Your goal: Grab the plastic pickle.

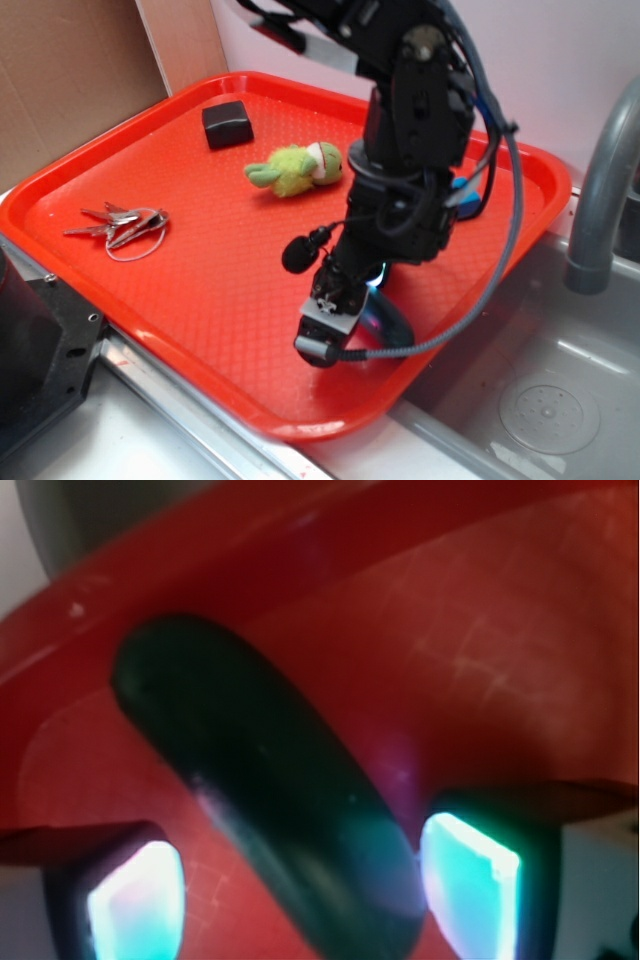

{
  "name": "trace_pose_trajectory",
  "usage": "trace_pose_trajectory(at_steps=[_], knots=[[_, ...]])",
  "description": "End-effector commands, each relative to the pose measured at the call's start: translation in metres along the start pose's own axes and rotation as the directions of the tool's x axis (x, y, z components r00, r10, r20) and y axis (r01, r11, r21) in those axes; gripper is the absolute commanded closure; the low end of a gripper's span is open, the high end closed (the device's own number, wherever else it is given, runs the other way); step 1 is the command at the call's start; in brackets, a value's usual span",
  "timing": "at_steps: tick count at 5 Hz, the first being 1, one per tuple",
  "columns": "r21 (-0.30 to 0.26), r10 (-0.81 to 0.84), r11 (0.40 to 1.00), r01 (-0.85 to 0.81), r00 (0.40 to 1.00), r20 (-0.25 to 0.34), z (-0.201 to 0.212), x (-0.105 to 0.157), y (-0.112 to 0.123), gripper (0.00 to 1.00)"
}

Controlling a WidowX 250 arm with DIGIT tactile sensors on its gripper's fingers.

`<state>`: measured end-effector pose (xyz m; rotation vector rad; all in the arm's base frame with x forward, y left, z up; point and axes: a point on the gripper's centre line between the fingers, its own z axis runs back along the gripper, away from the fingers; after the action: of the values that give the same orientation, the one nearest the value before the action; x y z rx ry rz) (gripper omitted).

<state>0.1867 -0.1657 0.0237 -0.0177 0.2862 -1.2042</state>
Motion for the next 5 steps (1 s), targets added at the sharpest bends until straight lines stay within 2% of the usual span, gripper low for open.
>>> trace_pose_trajectory(at_steps=[1,4,5], knots=[[0.027,0.017,0.999,-0.018,1.000,0.025,-0.005,-0.007,-0.011,1.00],[0.065,0.071,0.995,-0.075,0.996,0.057,0.010,-0.012,-0.013,1.00],[0.087,0.262,0.958,-0.272,0.959,0.110,0.057,-0.028,-0.020,1.00]])
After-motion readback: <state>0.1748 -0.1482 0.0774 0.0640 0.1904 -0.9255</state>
